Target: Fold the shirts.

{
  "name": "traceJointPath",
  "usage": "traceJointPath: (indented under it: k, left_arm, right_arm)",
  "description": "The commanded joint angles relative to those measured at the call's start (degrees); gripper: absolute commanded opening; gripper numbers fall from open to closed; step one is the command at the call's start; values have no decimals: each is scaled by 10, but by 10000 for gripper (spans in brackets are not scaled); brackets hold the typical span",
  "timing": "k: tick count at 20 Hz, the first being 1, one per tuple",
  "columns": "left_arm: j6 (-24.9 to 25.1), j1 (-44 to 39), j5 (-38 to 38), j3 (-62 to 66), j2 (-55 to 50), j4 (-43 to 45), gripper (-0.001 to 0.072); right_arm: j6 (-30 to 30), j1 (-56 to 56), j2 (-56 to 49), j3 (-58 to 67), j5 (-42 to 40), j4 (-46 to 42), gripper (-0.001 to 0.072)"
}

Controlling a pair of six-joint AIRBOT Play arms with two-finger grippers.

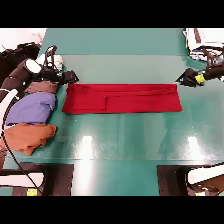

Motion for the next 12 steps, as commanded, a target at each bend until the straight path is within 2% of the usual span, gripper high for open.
traceJointPath:
  k: [1, 2, 5, 8, 9, 11, 12]
  left_arm:
    - [7, 0, -67, 25, -2, -23, 36]
    - [14, -2, -71, 24, -3, -39, 34]
    - [17, -22, -70, 24, -4, -74, 34]
    - [14, -63, -55, 25, -11, -74, 24]
    - [3, -77, -48, 25, -16, -74, 24]
    - [-11, -101, -27, 25, -28, -76, 24]
    - [-10, -114, -17, 29, -38, -77, 24]
  right_arm:
    - [-19, -58, -7, -15, 75, 17, 524]
    - [-19, -76, -7, -35, 75, 17, 582]
    - [-33, -114, -10, -106, 46, 29, 570]
    - [-56, -109, -35, -145, 29, 81, 560]
    - [-61, -97, -47, -142, 28, 93, 508]
    - [-66, -68, -67, -121, 28, 96, 479]
    - [-66, -55, -73, -109, 28, 96, 409]
